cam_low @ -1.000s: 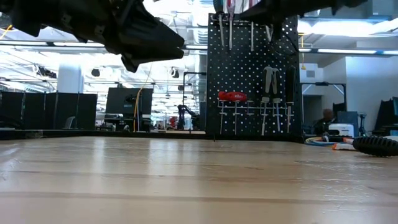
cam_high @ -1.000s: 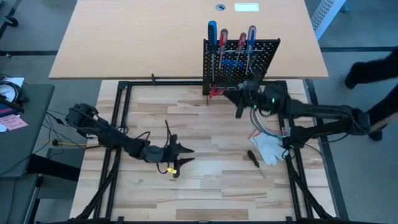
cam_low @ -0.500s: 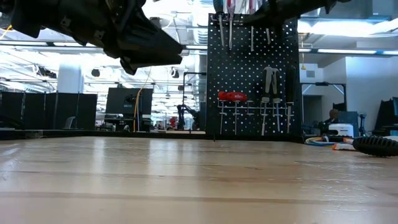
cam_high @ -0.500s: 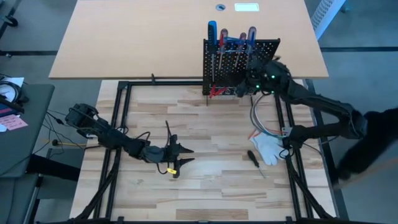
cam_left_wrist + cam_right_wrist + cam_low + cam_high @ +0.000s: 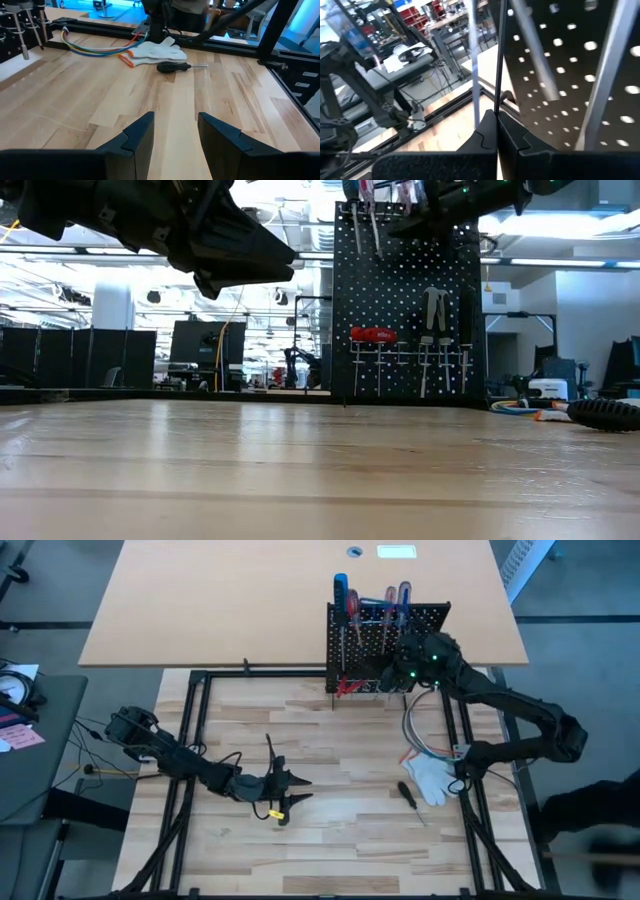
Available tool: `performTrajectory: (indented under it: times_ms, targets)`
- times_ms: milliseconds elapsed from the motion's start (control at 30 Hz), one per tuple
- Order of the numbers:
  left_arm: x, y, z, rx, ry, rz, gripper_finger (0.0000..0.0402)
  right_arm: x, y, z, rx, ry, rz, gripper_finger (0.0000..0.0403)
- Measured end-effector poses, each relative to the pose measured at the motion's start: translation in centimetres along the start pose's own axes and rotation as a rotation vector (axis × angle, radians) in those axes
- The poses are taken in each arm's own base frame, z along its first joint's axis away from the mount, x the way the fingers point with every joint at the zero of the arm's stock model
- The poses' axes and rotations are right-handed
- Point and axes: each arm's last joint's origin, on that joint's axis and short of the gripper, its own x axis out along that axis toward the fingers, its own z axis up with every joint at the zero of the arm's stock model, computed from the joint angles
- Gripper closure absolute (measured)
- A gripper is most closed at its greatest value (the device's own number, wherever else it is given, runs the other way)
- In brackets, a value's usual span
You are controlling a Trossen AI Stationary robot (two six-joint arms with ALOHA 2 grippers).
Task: Hang tools onto peg board
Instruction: Hang the blue pick tool on the peg board, then hang the black screwdriver on the pegboard
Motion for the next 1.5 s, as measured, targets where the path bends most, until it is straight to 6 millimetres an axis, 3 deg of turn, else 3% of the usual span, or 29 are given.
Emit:
performTrajectory:
  times_ms: [433,767,933,1233,1367,1500]
  targets:
    - [0.0,0.0,0.0,-0.004,0.004,0.004,0.0256,0.1,-1.0,-0.1,0.012,0.014,-0.046,0.0403]
    - [0.0,0.0,0.0,-0.013,0.003,0.005,0.0256,1.5,-1.7,-1.4,0.029,0.094,-0.076,0.0396]
    - [0.0,0.0,0.0,-0.013,0.003,0.005,0.0256,1.4,-1.8,-1.7,0.009,0.125,-0.083,0.0354]
    - [0.0,0.0,-0.1,-0.015,0.006,0.006,0.0256,0.8,-0.4,-2.4,-0.1,0.205,-0.047,0.0219]
    - [0.0,0.0,-0.1,-0.018,0.005,0.006,0.0256,0.6,0.4,-2.7,-0.115,0.225,-0.031,0.0202]
    - [0.0,0.0,0.0,-0.02,0.004,0.006,0.0256,0.7,1.5,-3.3,-0.157,0.263,0.012,0.0222]
